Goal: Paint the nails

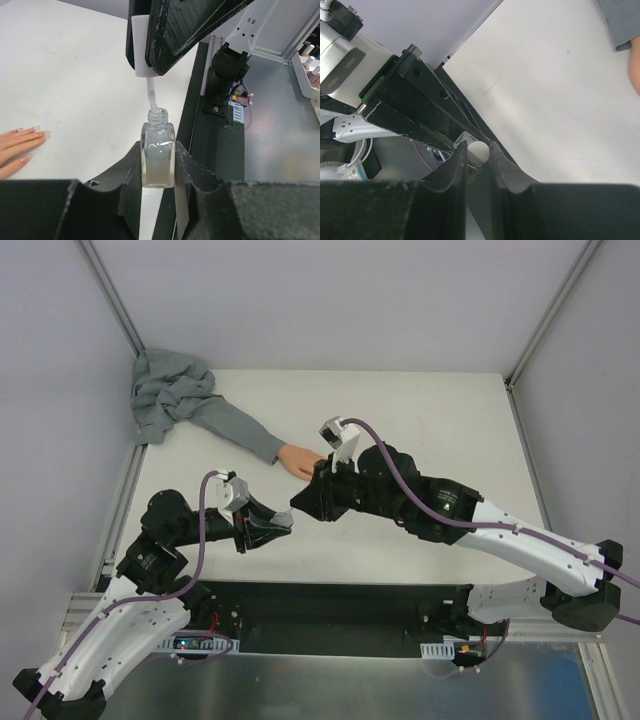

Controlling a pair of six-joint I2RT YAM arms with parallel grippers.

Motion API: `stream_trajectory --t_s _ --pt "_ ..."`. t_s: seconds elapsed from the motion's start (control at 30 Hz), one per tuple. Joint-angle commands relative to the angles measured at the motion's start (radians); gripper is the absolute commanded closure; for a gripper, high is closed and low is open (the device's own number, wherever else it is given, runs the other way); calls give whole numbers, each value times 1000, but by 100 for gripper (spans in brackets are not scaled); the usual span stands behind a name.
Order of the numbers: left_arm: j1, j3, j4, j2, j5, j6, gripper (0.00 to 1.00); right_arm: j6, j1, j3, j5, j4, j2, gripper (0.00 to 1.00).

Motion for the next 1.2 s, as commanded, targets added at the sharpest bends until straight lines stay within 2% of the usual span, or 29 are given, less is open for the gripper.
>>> stream_trajectory --t_s 0.0,0.73,0.83,1.0,1.17 --pt "-6 8 49 9 20 4 100 -6 -10 2 -1 45 -39 99" --pt "-6 1 48 24 -20 34 100 29 -36 -11 -64 86 -70 99" --pt "-6 -1 48 9 -60 33 100 42 -51 -31 -59 86 -80 99" --pt "-6 -1 49 -28 -224 30 100 94 -137 -97 24 96 -108 99" --pt "-6 31 49 -34 -403 59 100 152 -298 -214 38 174 -84 99"
